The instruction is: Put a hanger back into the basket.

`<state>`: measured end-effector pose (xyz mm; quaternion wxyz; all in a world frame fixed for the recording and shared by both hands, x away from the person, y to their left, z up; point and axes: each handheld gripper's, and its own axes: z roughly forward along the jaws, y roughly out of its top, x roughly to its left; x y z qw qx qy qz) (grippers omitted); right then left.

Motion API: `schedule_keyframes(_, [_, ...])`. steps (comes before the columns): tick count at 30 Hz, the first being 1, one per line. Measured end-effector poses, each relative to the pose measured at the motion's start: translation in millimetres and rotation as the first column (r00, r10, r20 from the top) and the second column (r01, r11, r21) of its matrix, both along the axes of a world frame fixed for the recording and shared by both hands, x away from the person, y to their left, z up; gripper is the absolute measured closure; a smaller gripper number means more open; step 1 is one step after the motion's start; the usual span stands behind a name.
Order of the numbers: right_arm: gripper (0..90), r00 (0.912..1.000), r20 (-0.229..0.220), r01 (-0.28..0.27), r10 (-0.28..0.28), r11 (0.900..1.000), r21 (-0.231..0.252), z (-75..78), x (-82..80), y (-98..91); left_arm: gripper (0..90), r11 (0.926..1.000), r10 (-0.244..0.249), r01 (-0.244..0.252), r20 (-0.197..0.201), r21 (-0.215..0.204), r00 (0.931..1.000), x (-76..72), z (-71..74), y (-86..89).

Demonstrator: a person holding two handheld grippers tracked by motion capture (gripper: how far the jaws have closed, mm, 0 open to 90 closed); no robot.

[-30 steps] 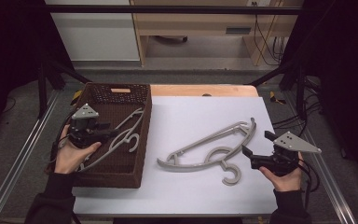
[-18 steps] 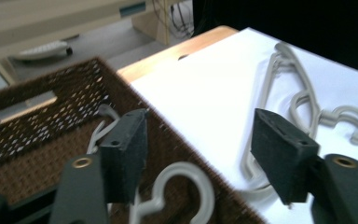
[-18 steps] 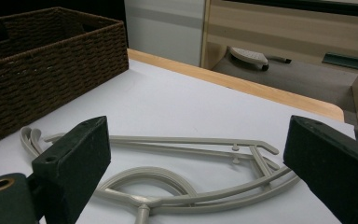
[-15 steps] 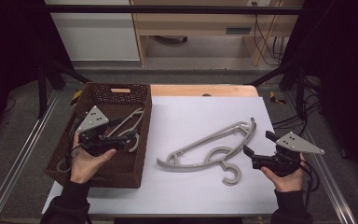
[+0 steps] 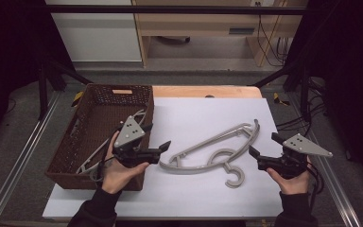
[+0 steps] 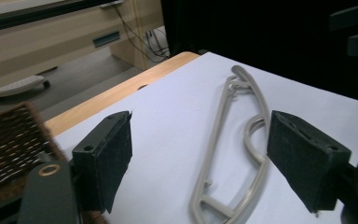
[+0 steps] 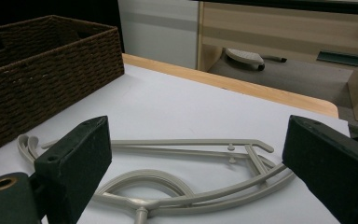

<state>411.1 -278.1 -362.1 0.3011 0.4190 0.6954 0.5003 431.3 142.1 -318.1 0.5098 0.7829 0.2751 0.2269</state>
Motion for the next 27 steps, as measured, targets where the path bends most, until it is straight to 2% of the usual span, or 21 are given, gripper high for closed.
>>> schedule_keyframes(7, [8.5, 1.0000, 0.005, 0.006, -0.006, 1.0000, 0.004, 1.8, -2.0, -3.1, 20.2, 0.9971, -0.054, 0.054, -0.007, 0.054, 0.9985, -2.5, -13.8, -41.9])
schedule_keyframes(11, [8.8, 0.9999, 0.008, 0.013, -0.013, 0.9998, 0.014, 3.0, -3.6, -5.0, 19.9, 0.9945, -0.089, 0.090, -0.024, 0.054, 0.9958, -2.1, -23.5, -61.1])
schedule_keyframes(15, [9.0, 0.9997, 0.013, 0.019, -0.019, 0.9996, 0.020, 4.0, -4.0, -6.5, 20.3, 0.9898, -0.116, 0.119, -0.043, 0.077, 0.9923, 1.7, -36.0, -80.8])
schedule_keyframes(18, [9.1, 0.9997, 0.008, 0.024, -0.025, 0.9995, 0.020, 3.3, -3.6, -7.8, 20.4, 0.9845, -0.130, 0.136, -0.058, 0.111, 0.9898, 5.2, -47.2, -91.4])
schedule_keyframes(22, [9.3, 0.9996, 0.009, 0.026, -0.026, 0.9994, 0.023, 2.8, -3.5, -8.9, 22.0, 0.9793, -0.139, 0.151, -0.096, 0.135, 0.9857, 10.8, -63.6, -102.3])
schedule_keyframes(24, [9.3, 0.9997, 0.008, 0.024, -0.024, 0.9995, 0.021, 2.4, -3.3, -8.2, 23.7, 0.9755, -0.143, 0.159, -0.110, 0.152, 0.9836, 14.0, -70.9, -107.2])
schedule_keyframes(25, [9.3, 0.9997, 0.005, 0.024, -0.024, 0.9995, 0.022, 2.3, -3.3, -7.8, 24.2, 0.9712, -0.149, 0.168, -0.123, 0.169, 0.9813, 17.2, -76.8, -111.1])
schedule_keyframes(27, [9.2, 0.9998, 0.008, 0.017, -0.017, 0.9997, 0.018, 2.0, -3.1, -7.3, 25.6, 0.9693, -0.150, 0.172, -0.133, 0.176, 0.9798, 19.5, -80.7, -113.9])
